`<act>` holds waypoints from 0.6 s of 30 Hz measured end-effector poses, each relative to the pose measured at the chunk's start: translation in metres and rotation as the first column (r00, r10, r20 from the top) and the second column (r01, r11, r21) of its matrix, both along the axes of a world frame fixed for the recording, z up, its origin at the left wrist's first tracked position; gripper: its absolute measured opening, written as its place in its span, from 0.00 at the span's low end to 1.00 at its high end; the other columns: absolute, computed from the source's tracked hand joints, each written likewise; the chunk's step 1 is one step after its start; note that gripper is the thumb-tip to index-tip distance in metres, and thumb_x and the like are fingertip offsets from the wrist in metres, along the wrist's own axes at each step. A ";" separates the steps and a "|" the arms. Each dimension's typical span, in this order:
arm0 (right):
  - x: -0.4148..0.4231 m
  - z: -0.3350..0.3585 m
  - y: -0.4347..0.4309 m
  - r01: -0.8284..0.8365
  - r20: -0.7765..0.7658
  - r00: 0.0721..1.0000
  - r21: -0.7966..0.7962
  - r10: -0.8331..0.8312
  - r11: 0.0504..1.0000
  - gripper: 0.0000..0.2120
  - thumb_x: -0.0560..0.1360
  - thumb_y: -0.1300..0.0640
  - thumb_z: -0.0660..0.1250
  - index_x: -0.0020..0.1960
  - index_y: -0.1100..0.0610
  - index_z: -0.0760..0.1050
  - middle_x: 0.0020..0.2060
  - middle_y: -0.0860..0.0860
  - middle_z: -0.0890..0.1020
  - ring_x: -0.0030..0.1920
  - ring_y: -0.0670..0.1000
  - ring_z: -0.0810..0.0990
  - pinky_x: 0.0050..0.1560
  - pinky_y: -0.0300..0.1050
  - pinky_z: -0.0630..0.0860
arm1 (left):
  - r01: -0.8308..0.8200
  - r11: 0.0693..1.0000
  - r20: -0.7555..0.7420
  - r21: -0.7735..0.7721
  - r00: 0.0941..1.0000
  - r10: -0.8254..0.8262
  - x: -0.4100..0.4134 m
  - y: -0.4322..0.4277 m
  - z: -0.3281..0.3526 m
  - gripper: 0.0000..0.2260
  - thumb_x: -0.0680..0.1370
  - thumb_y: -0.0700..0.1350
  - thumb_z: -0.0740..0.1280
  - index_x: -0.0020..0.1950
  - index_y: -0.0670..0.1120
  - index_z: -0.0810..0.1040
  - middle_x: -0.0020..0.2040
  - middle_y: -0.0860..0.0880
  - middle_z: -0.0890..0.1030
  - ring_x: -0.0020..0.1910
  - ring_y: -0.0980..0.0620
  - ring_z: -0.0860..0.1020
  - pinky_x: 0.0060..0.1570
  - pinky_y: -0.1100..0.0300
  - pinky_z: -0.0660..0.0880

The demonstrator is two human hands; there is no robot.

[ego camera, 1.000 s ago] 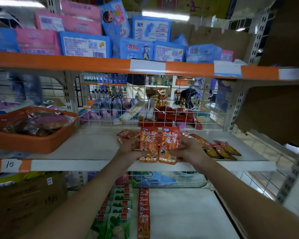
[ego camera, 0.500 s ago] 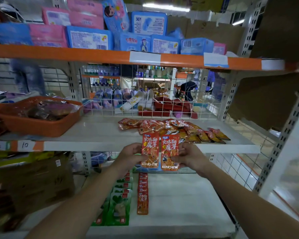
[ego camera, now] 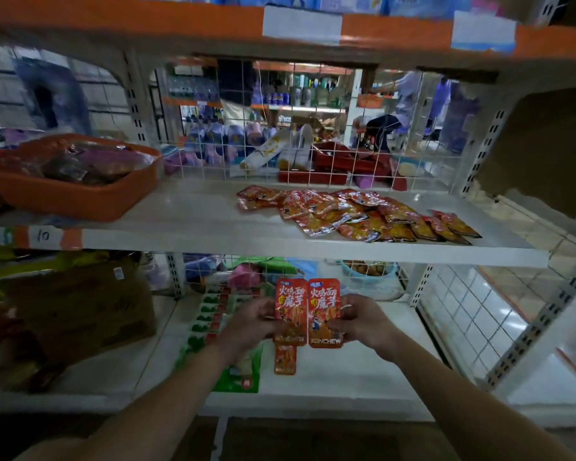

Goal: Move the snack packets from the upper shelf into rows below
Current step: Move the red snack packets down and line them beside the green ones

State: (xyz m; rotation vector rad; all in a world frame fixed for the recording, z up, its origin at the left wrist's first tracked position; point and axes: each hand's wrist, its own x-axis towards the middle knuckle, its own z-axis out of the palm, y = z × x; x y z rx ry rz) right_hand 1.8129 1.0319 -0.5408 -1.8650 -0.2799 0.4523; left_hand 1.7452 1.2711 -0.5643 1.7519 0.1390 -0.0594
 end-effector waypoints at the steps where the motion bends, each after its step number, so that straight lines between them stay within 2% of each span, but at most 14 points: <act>1: 0.002 -0.008 0.002 -0.001 0.000 1.000 -0.005 0.001 1.000 0.16 0.71 0.69 0.74 0.57 0.63 0.77 0.49 0.59 0.86 0.48 0.58 0.86 0.45 0.59 0.84 | -0.007 1.000 -0.001 0.006 1.000 0.007 0.002 0.001 -0.005 0.18 0.73 0.36 0.74 0.62 0.46 0.80 0.52 0.51 0.86 0.50 0.58 0.84 0.47 0.64 0.81; 3: 0.009 -0.023 0.008 0.009 -0.003 1.000 -0.021 -0.009 1.000 0.15 0.71 0.69 0.74 0.55 0.63 0.77 0.48 0.59 0.86 0.47 0.57 0.86 0.45 0.58 0.84 | -0.026 0.999 -0.006 0.026 1.000 0.027 0.008 0.002 -0.017 0.18 0.73 0.35 0.74 0.60 0.49 0.80 0.49 0.55 0.85 0.45 0.65 0.83 0.40 0.72 0.77; 4: 0.013 -0.032 0.011 0.017 -0.011 1.000 -0.033 -0.018 0.999 0.14 0.70 0.69 0.74 0.54 0.62 0.77 0.47 0.59 0.86 0.46 0.57 0.86 0.45 0.59 0.84 | -0.036 0.999 -0.024 0.027 0.999 0.037 0.012 0.003 -0.024 0.19 0.73 0.34 0.75 0.60 0.50 0.80 0.49 0.57 0.84 0.44 0.66 0.82 0.39 0.72 0.77; 8: 0.031 -0.064 0.023 0.044 -0.043 0.998 -0.079 -0.047 0.996 0.14 0.71 0.68 0.74 0.54 0.61 0.76 0.46 0.58 0.85 0.44 0.56 0.86 0.40 0.52 0.84 | -0.069 0.997 -0.095 0.021 0.993 0.071 0.031 0.013 -0.061 0.25 0.71 0.37 0.77 0.65 0.47 0.75 0.57 0.50 0.82 0.53 0.57 0.81 0.46 0.62 0.80; 11: 0.046 -0.087 0.031 0.057 -0.057 0.996 -0.097 -0.063 0.994 0.12 0.72 0.68 0.73 0.53 0.60 0.76 0.45 0.58 0.85 0.43 0.55 0.86 0.40 0.51 0.84 | -0.080 0.996 -0.102 0.029 0.991 0.083 0.045 0.017 -0.078 0.29 0.72 0.37 0.76 0.67 0.53 0.69 0.52 0.57 0.78 0.50 0.63 0.78 0.42 0.67 0.76; 15: 0.070 -0.124 0.042 0.059 -0.077 0.995 -0.111 -0.068 0.992 0.12 0.73 0.69 0.71 0.55 0.61 0.76 0.46 0.58 0.85 0.43 0.55 0.86 0.41 0.51 0.84 | -0.065 0.997 -0.075 0.049 0.995 0.068 0.068 0.028 -0.112 0.41 0.72 0.36 0.76 0.75 0.62 0.59 0.55 0.58 0.76 0.52 0.62 0.78 0.45 0.62 0.79; 18: 0.084 -0.147 0.048 0.056 -0.087 0.994 -0.112 -0.066 0.992 0.12 0.74 0.68 0.70 0.56 0.62 0.76 0.47 0.59 0.84 0.44 0.56 0.86 0.41 0.51 0.85 | -0.038 0.993 -0.072 0.113 0.996 0.047 0.080 0.032 -0.131 0.36 0.75 0.35 0.73 0.71 0.65 0.62 0.55 0.60 0.74 0.48 0.66 0.77 0.38 0.72 0.76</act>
